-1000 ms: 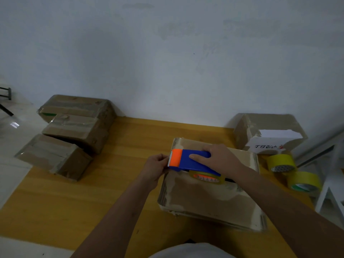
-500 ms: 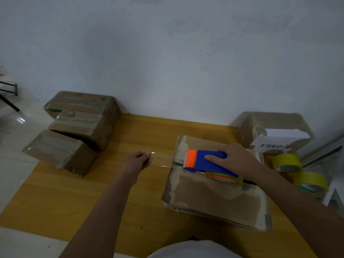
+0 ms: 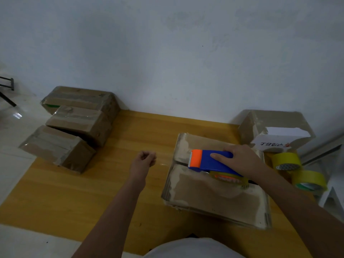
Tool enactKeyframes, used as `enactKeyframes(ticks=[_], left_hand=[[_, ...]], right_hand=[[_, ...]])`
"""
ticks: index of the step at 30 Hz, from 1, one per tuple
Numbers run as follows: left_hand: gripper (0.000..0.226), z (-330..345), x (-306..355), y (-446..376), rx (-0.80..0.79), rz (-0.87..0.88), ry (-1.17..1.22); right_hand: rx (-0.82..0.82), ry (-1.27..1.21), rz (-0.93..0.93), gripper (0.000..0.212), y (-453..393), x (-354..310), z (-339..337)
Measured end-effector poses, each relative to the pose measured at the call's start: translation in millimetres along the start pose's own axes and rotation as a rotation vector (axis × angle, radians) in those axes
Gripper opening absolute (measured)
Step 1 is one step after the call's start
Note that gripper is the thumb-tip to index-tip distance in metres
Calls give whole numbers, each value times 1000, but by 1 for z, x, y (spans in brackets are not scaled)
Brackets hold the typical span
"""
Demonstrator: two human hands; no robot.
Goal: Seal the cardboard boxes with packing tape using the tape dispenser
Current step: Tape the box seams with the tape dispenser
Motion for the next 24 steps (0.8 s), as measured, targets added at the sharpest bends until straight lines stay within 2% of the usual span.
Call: enactKeyframes(ticks=[5, 9, 16, 18, 21, 24], left_hand=[[13, -6, -8, -19, -20, -40, -16], [14, -3, -28, -27, -50, -130, -49], [14, 27, -58, -24, -119, -255, -52], [15, 39, -61, -20, -156, -240, -163], [19, 46, -52, -21, -204, -147, -472], [65, 37, -44, -29, -277, -132, -788]], right_hand=[[11, 26, -1, 72, -4, -5, 4], [13, 68, 5, 61, -7, -8, 7], [11, 36, 41, 66, -7, -3, 10], [15, 27, 44, 70, -6, -2, 10], [21, 15, 39, 73, -5, -3, 9], [5, 11, 51, 71, -5, -3, 8]])
Point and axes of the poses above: each hand's wrist, its own y-axis away from the middle knuckle, its own z-axis out of the palm, x = y × z, the point moved 4 cm from there along -y, towards the middle knuckle, and after that the axes turned 4 degrees about -x, right-handed, at the moved point
